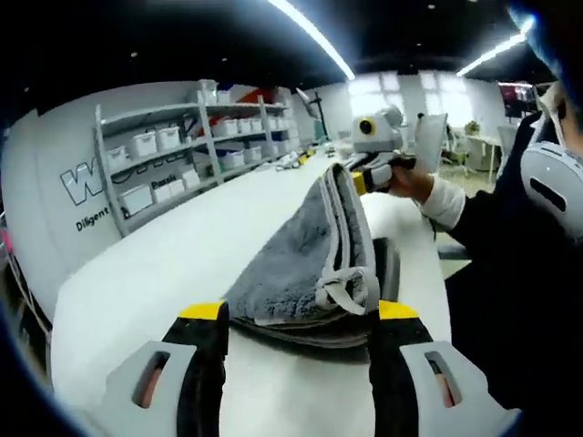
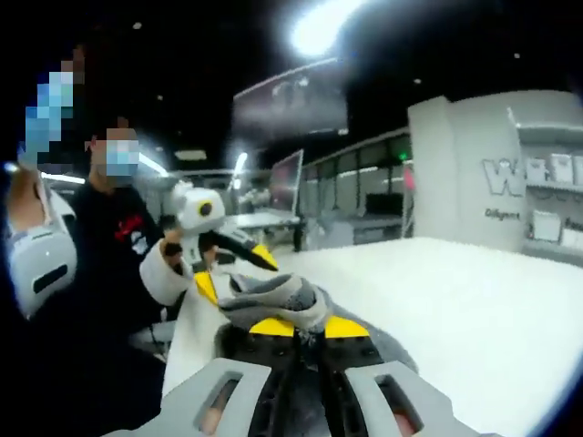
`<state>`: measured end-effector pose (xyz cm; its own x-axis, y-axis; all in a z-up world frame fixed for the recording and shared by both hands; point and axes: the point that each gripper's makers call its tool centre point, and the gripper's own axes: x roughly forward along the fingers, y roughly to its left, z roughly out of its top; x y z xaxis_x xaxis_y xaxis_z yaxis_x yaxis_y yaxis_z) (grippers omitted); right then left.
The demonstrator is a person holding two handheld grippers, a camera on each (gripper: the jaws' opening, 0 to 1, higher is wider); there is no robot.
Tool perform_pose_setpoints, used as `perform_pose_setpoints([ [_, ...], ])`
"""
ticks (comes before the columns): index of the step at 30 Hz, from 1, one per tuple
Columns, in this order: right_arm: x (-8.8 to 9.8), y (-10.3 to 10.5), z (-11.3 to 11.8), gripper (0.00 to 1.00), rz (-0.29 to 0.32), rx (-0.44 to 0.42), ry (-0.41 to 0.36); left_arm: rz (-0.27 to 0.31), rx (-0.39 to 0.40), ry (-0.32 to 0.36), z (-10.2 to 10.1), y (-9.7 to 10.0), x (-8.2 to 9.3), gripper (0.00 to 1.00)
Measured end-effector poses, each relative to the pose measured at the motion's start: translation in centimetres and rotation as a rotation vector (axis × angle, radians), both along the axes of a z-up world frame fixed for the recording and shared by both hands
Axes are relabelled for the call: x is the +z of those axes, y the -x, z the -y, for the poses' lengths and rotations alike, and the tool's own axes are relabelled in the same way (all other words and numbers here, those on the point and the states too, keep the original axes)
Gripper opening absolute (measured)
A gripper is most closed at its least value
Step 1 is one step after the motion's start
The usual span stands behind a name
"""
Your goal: Open the folded towel by lifting each exposed corner and separating the folded layers until the towel lies flat within the target outline without major curled edges
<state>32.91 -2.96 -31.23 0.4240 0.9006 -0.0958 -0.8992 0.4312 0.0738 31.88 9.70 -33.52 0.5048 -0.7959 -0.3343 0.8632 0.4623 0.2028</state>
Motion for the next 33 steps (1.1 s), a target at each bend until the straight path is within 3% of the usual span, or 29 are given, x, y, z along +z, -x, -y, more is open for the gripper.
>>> perform_pose_setpoints([
  [3, 0.3, -0.6, 0.2, 0.01, -0.088, -0.014, -0.059, 0.005, -0.020, 0.003, 0.3, -0.1, -0.3, 0.71],
  [6, 0.6, -1.0, 0.3, 0.01, -0.121, -0.014, -0.075, 0.132, -0.018, -0.025, 0.6, -1.0, 0.2, 0.72],
  [8, 0.6, -1.1, 0.2, 0.01, -0.189, -0.015, -0.098, 0.233, 0.001, -0.036, 0.8, -1.8, 1.0, 0.71],
  [9, 0.6, -1.4, 0.2, 0.01, -0.214, -0.016, -0.104, 0.252, -0.007, -0.029, 1.1, -1.9, 1.1, 0.71],
  [15, 0.6, -2.2, -0.1, 0.00, -0.284, -0.008, -0.114, 0.227, -0.008, 0.017, 1.7, -2.6, 0.8, 0.65],
  [18, 0.7, -2.7, -0.2, 0.00, -0.308, -0.003, -0.111, 0.190, -0.045, 0.069, 2.4, -2.4, 1.0, 0.51],
  [23, 1.1, -3.4, 0.0, 0.01, -0.334, 0.013, -0.106, 0.148, -0.061, 0.075, 2.6, -3.0, 0.9, 0.32],
  [25, 1.4, -3.6, -0.1, 0.01, -0.314, 0.015, -0.097, 0.131, -0.096, 0.105, 2.8, -3.0, 1.2, 0.23],
  [33, 1.7, -4.3, 0.2, 0.01, -0.271, 0.028, -0.067, 0.099, -0.095, 0.150, 2.5, -3.9, 1.7, 0.13],
])
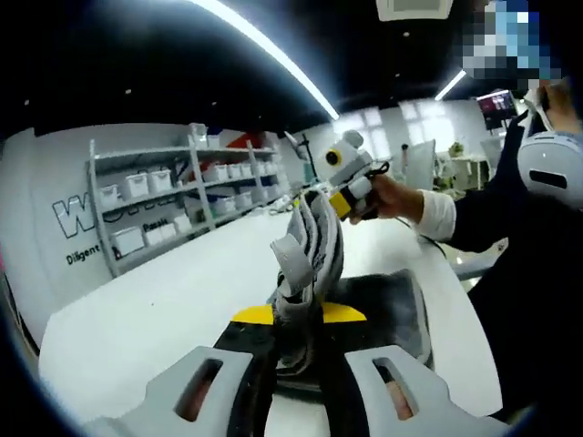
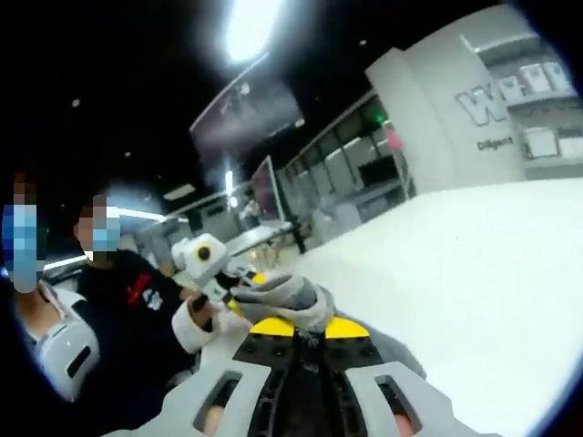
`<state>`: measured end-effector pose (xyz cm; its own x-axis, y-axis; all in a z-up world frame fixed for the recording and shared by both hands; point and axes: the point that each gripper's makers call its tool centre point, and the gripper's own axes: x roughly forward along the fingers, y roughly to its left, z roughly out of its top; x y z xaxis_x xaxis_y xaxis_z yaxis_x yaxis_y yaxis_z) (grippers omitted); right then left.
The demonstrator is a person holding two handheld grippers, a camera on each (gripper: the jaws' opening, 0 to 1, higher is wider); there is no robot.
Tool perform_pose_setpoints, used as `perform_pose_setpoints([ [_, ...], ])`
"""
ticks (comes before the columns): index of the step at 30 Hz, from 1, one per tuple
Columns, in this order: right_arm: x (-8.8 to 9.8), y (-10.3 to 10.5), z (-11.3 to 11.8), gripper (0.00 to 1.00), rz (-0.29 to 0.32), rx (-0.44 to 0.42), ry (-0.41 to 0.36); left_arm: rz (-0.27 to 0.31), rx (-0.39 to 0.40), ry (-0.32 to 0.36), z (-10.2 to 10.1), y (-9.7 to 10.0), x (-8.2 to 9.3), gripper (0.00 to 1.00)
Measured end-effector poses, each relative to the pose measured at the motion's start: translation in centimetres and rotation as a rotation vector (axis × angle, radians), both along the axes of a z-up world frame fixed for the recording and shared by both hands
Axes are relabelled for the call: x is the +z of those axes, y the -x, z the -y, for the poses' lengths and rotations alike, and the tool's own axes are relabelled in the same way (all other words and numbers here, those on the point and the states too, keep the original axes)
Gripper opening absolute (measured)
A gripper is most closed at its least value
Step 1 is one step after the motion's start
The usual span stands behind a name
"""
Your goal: Open the folded towel by lifting each exposed corner and separating the folded layers until the towel lies flat within the target outline without major curled edges
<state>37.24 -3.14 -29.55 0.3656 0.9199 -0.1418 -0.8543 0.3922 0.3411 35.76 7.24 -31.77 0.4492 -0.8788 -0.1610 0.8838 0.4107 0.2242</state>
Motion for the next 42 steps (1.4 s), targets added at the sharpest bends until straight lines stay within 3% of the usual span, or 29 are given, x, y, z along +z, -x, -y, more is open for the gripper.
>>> perform_pose_setpoints([
  [2, 0.1, -0.2, 0.1, 0.01, 0.032, 0.004, 0.005, 0.004, 0.001, 0.009, 0.0, -0.5, 0.5, 0.12],
  [8, 0.2, -2.4, 1.1, 0.01, 0.058, -0.019, 0.008, -0.003, 0.011, 0.033, 0.6, -2.2, 1.6, 0.11],
  [14, 0.2, -3.2, 1.5, 0.01, 0.087, -0.024, 0.034, -0.023, 0.005, 0.045, 1.0, -3.4, 2.1, 0.11],
  [21, 0.2, -3.6, 1.4, 0.01, 0.182, 0.006, 0.067, -0.074, 0.017, 0.089, 1.1, -4.5, 2.4, 0.11],
  [24, -0.2, -4.4, 1.6, 0.01, 0.273, -0.002, 0.117, -0.080, 0.024, 0.088, 1.2, -5.2, 2.1, 0.11],
  [29, -0.8, -5.7, 1.7, 0.01, 0.314, -0.033, 0.145, -0.074, 0.038, 0.065, 1.3, -6.6, 1.4, 0.11],
  [42, -2.3, -8.4, 2.1, 0.01, 0.312, -0.096, 0.114, -0.111, 0.071, 0.107, 1.1, -10.2, 0.5, 0.12],
])
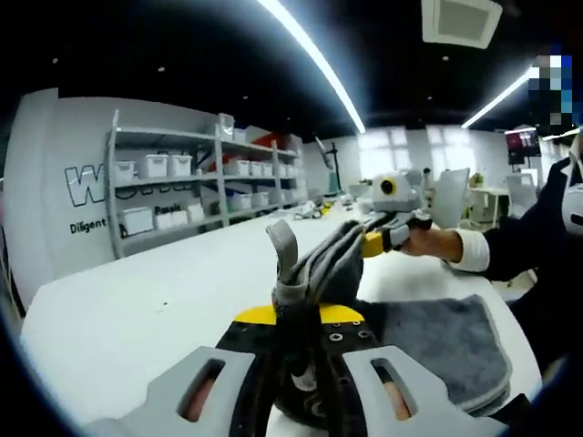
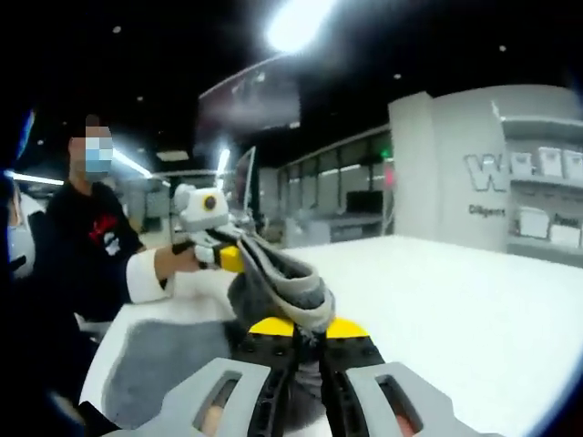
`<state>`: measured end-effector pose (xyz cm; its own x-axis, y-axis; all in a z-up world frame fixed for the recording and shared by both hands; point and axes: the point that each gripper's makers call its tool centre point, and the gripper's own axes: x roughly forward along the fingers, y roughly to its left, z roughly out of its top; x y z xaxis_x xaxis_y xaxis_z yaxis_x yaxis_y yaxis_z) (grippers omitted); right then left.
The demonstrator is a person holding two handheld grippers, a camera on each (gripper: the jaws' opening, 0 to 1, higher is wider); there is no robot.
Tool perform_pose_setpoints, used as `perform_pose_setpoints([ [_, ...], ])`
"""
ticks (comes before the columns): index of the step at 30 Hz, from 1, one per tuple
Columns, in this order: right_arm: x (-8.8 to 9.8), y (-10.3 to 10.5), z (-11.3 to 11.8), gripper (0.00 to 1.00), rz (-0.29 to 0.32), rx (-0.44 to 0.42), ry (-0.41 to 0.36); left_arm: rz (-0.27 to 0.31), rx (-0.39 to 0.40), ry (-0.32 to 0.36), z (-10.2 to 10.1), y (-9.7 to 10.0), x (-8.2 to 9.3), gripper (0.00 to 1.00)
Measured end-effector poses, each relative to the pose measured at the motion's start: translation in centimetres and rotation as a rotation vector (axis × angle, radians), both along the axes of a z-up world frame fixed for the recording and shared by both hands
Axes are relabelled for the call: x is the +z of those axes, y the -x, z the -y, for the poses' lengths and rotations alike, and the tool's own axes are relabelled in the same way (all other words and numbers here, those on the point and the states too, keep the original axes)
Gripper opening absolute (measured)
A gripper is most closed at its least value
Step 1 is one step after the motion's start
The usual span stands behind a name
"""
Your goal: Open the folded towel by lifting each exposed corner and separating the folded layers until the towel lies flat within the target outline without major curled edges
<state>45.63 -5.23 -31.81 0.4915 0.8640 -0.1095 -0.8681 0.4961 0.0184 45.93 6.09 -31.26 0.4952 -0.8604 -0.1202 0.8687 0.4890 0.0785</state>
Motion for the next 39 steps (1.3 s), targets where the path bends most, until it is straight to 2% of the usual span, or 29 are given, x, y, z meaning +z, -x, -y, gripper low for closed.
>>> perform_pose_setpoints([
  [6, -0.3, -0.7, -0.1, 0.02, 0.020, -0.025, -0.001, 0.006, 0.013, 0.022, -0.4, -1.1, -0.3, 0.13],
  [9, -0.3, -1.7, 0.1, 0.02, 0.093, -0.058, 0.029, 0.011, 0.027, 0.021, -0.6, -1.7, -0.5, 0.13],
  [28, -2.8, -5.6, -0.1, 0.03, 0.126, -0.164, 0.122, 0.011, 0.123, -0.032, -1.5, -5.2, -2.9, 0.14],
  [32, -3.7, -6.6, 0.3, 0.03, 0.098, -0.182, 0.128, -0.007, 0.143, -0.024, -1.6, -5.9, -3.3, 0.14],
  [39, -4.9, -8.0, 0.2, 0.03, 0.083, -0.206, 0.162, -0.028, 0.177, -0.050, -1.5, -7.1, -4.4, 0.13],
])
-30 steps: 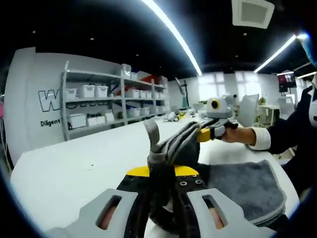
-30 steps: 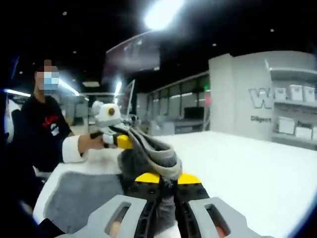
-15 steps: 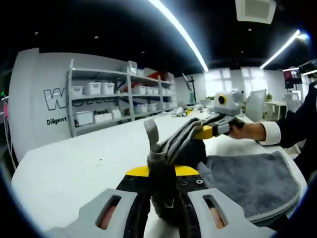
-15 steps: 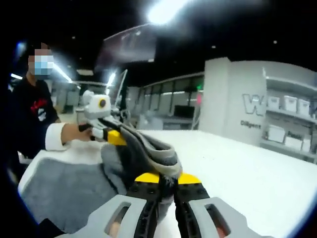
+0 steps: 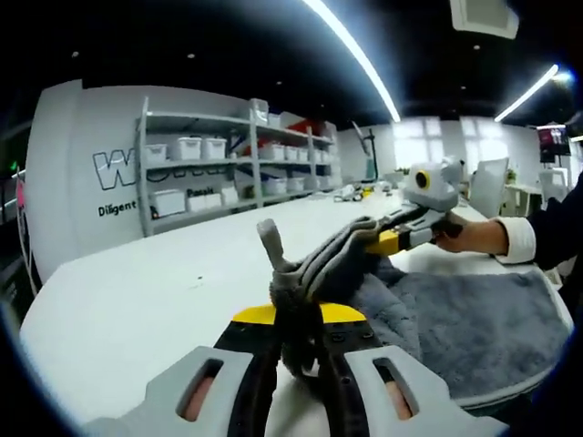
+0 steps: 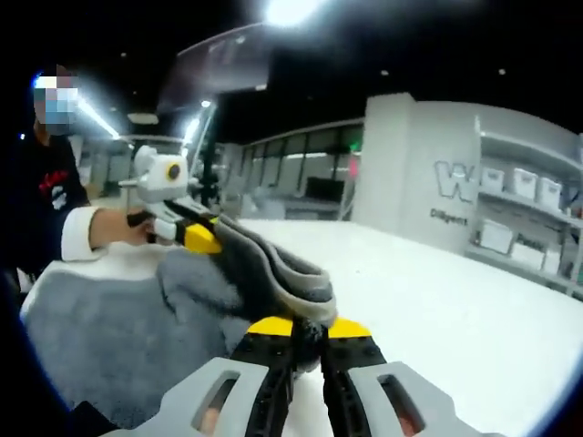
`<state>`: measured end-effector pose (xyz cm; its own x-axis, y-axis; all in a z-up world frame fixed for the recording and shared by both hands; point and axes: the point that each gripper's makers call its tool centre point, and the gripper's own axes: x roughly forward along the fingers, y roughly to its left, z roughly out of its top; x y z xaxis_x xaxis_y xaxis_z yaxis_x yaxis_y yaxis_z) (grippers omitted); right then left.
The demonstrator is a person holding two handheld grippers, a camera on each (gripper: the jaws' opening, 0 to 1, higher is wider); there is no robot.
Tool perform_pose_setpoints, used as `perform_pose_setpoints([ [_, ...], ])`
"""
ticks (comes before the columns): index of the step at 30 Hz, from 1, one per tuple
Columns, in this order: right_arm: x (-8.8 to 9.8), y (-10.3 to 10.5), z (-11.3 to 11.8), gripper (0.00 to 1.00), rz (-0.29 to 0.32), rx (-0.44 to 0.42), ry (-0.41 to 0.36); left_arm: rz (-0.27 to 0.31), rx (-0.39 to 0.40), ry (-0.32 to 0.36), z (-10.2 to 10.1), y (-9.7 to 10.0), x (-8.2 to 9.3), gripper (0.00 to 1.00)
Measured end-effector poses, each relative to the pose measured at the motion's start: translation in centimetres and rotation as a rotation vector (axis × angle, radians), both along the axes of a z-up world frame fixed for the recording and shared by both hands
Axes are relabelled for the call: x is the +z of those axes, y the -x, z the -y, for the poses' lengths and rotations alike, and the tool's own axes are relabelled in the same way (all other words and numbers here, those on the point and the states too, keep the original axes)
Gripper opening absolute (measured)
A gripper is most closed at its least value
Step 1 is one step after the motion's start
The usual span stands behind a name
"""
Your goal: Open the folded towel by lifting each exposed corner and separating the folded layers until the towel lies flat within the target outline without major curled edges
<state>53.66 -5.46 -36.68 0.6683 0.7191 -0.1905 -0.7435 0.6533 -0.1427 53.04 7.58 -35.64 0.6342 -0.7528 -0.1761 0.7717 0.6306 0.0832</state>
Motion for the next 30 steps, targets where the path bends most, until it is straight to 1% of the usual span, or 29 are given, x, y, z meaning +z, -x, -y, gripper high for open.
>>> perform_pose_setpoints([
  [4, -0.5, -0.6, -0.2, 0.03, -0.014, -0.012, 0.005, -0.008, 0.022, -0.010, -0.3, -0.9, -0.4, 0.13],
  [6, -0.8, -0.8, -0.2, 0.04, -0.012, -0.018, 0.018, -0.010, 0.025, -0.028, -0.4, -0.9, -0.8, 0.13],
  [10, -1.3, -1.1, -0.2, 0.04, -0.006, -0.029, 0.047, 0.019, 0.050, -0.076, -0.9, -1.0, -0.9, 0.15],
  [12, -1.7, -1.3, 0.0, 0.05, -0.007, -0.037, 0.062, 0.023, 0.051, -0.082, -1.1, -0.8, -0.9, 0.15],
  [14, -2.1, -1.4, 0.3, 0.06, 0.000, -0.049, 0.083, 0.022, 0.052, -0.073, -1.4, -0.6, -0.7, 0.16],
  [16, -2.2, -1.5, 0.5, 0.07, 0.012, -0.053, 0.101, 0.018, 0.053, -0.067, -1.6, -0.5, -0.6, 0.19],
  [20, -2.4, -1.8, 0.9, 0.10, 0.052, -0.074, 0.153, 0.015, 0.051, -0.032, -2.0, -0.3, 0.1, 0.20],
  [21, -2.5, -1.9, 0.9, 0.11, 0.055, -0.074, 0.156, 0.013, 0.048, -0.019, -2.0, -0.1, 0.3, 0.20],
  [23, -2.5, -1.9, 1.0, 0.11, 0.052, -0.073, 0.152, -0.008, 0.030, 0.002, -1.7, 0.2, 0.4, 0.20],
  [27, -2.4, -2.0, 1.2, 0.13, 0.056, -0.082, 0.151, -0.046, 0.013, 0.011, -1.3, 0.4, -0.1, 0.23],
  [30, -2.0, -2.3, 2.0, 0.15, 0.092, -0.114, 0.179, -0.081, 0.011, 0.031, -1.0, 0.2, -0.6, 0.28],
])
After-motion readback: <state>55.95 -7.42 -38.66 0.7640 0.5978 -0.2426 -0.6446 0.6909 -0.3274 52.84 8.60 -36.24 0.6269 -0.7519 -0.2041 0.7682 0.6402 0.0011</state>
